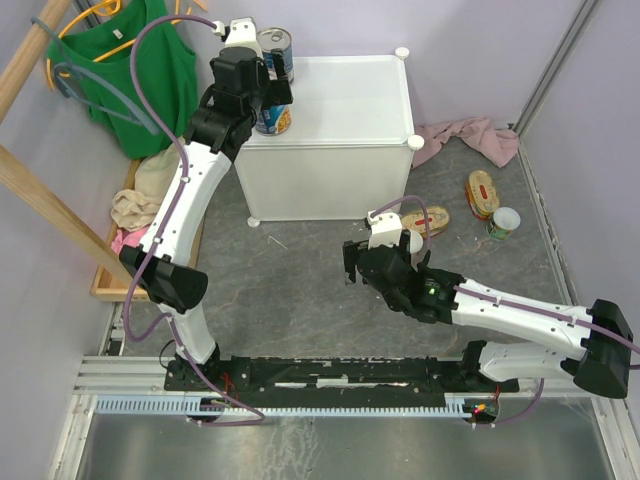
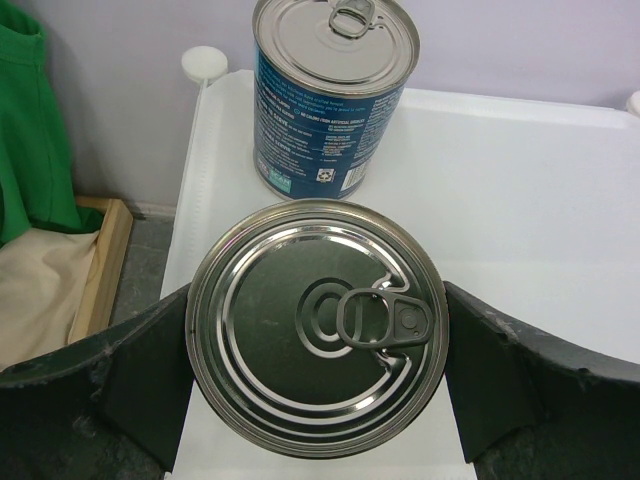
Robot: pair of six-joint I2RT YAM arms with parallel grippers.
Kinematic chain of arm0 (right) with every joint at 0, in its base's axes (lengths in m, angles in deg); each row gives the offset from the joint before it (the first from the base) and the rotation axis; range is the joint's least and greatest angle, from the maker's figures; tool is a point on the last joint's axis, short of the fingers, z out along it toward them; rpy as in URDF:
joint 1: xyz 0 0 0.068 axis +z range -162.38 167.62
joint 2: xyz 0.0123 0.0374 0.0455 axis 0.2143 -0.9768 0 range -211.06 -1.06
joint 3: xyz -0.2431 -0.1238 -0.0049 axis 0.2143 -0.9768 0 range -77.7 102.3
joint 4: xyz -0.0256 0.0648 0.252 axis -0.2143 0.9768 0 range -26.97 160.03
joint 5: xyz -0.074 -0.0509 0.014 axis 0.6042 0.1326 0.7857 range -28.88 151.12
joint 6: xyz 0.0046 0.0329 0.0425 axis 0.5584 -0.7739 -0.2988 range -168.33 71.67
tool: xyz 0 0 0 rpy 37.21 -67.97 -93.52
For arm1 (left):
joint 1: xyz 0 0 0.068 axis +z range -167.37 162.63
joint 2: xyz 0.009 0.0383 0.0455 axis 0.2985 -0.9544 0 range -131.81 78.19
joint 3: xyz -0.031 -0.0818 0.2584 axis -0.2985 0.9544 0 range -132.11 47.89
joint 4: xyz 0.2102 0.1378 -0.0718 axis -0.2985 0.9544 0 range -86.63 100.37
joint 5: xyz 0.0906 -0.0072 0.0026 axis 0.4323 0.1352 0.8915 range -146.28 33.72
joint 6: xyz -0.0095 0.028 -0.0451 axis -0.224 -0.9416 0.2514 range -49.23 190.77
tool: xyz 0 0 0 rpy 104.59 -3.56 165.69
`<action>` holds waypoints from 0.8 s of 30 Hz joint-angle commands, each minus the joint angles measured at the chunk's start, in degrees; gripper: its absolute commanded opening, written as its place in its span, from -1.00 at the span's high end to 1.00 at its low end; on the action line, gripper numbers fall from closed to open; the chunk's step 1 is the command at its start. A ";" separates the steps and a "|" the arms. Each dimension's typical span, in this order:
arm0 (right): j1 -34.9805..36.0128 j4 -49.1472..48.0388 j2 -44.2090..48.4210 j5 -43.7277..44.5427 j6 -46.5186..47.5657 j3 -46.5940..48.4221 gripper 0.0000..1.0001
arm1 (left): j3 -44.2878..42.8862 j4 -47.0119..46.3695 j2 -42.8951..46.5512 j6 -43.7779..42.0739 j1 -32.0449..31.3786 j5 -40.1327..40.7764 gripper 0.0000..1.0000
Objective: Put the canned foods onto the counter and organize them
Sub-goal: Place the canned food on the counter.
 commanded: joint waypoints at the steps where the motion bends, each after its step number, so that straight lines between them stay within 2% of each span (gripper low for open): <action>1: -0.24 -1.22 1.17 0.61 0.60 1.95 -0.99 | -0.79 -5.81 0.93 2.32 0.19 0.17 -0.78; 10: -0.20 -1.46 0.50 0.61 1.14 2.56 -0.99 | 0.22 -5.74 0.59 2.56 0.05 -0.39 -0.90; 24: -0.24 -1.49 1.26 0.17 0.71 1.86 -0.99 | 13.19 -12.91 6.87 -1.01 -1.32 3.93 -0.92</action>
